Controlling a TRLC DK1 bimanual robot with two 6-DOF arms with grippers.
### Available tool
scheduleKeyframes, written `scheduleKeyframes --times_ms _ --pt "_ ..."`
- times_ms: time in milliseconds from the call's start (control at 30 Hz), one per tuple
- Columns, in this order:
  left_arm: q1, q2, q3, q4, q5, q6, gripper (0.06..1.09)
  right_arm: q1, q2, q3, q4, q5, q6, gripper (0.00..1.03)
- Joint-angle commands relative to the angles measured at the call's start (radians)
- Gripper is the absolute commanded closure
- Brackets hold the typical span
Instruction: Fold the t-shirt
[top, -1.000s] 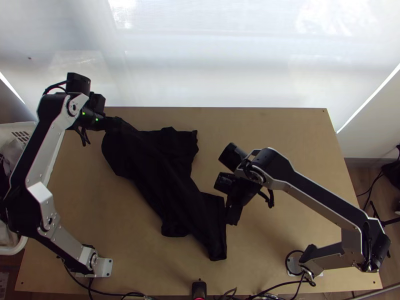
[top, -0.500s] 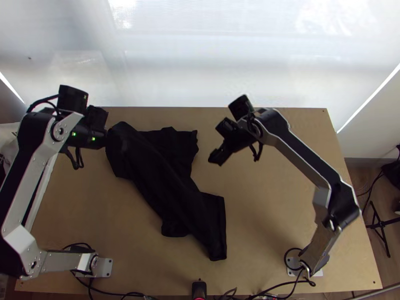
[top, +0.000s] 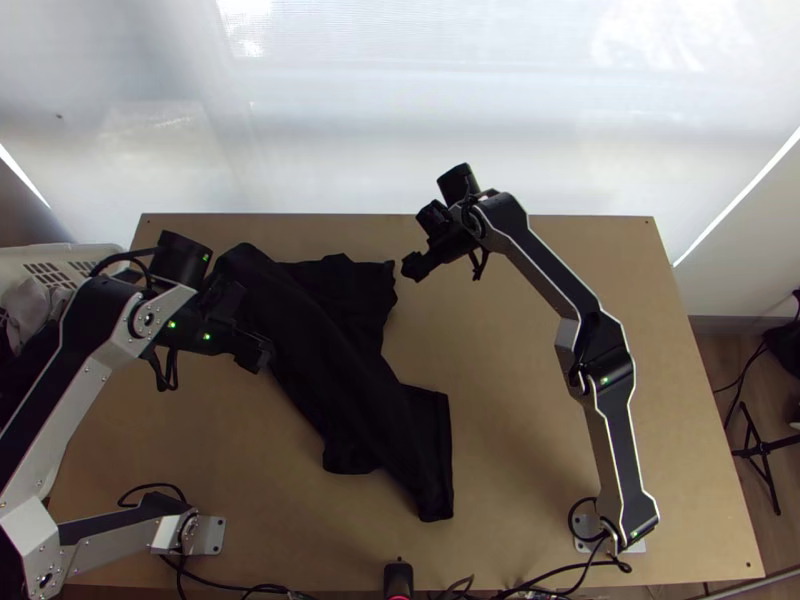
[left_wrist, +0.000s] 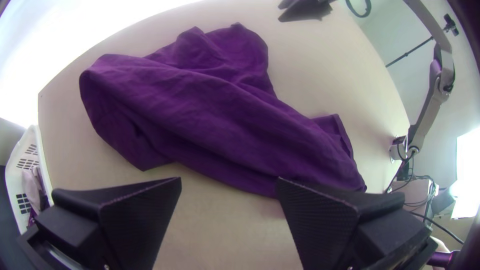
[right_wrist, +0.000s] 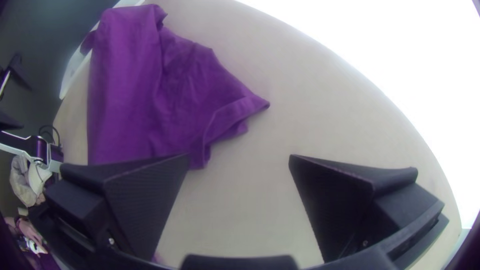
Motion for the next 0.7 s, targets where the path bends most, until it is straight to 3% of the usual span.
scheduleKeyframes --times_ms 0,167,667 --pt "-0.062 -0.028 -0.085 0.058 -0.014 0.002 0.16 0.016 0.059 0.016 0.112 0.028 0.051 0.10" --pt "-0.108 -0.031 -0.120 0.091 -0.015 -0.012 0.16 0.049 0.074 0.022 0.198 0.031 0.087 0.10" --pt "-0.157 -0.034 -0.155 0.110 -0.021 -0.015 0.16 0.075 0.151 0.011 0.178 0.031 0.099 0.10"
